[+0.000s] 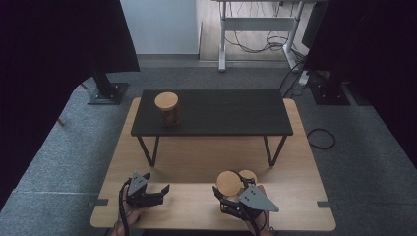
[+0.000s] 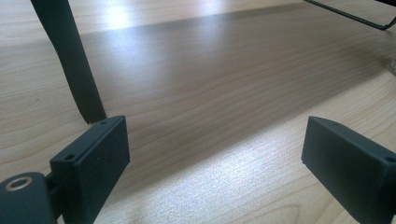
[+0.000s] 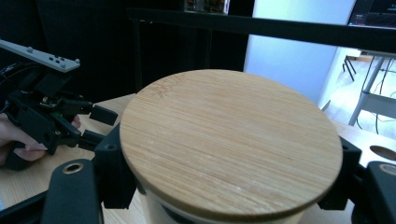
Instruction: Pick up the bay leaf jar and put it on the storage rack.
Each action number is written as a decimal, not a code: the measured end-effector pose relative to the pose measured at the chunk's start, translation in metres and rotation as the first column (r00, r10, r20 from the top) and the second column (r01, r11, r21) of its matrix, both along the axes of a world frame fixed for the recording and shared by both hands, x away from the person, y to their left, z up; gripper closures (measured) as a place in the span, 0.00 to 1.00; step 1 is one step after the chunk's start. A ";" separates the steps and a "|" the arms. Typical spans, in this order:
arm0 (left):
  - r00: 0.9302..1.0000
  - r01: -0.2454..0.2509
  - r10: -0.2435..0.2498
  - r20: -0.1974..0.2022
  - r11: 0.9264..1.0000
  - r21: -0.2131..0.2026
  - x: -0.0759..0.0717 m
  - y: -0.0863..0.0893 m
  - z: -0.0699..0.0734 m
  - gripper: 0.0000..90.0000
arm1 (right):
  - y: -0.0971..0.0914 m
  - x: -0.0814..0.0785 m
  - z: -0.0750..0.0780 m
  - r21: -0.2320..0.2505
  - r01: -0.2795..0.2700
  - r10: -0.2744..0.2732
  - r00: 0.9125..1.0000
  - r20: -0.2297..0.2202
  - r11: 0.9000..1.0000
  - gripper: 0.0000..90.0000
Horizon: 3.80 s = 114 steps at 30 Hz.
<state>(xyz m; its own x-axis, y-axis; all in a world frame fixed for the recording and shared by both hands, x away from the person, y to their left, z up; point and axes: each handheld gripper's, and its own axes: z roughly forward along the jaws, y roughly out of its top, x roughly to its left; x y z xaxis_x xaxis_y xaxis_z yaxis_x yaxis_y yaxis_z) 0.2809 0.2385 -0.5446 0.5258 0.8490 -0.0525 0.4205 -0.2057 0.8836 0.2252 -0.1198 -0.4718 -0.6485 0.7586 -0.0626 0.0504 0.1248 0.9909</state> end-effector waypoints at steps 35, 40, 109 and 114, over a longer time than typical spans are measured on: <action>1.000 -0.008 0.008 0.003 1.000 -0.007 0.001 0.003 0.001 0.08 | -0.009 0.008 0.040 0.024 -0.027 0.025 0.997 0.078 0.999 0.28; 1.000 -0.007 0.008 0.002 1.000 -0.005 0.002 0.004 0.001 0.08 | -0.011 0.009 0.045 0.034 -0.035 0.032 0.996 0.078 0.999 0.28; 1.000 -0.009 0.009 0.005 1.000 -0.006 0.002 0.004 0.002 0.08 | -0.019 0.025 0.101 0.063 -0.050 0.040 0.988 0.149 0.997 0.28; 1.000 -0.008 0.008 0.006 1.000 -0.007 0.002 0.004 0.002 0.08 | -0.020 0.027 0.105 0.065 -0.052 0.041 0.988 0.151 0.997 0.28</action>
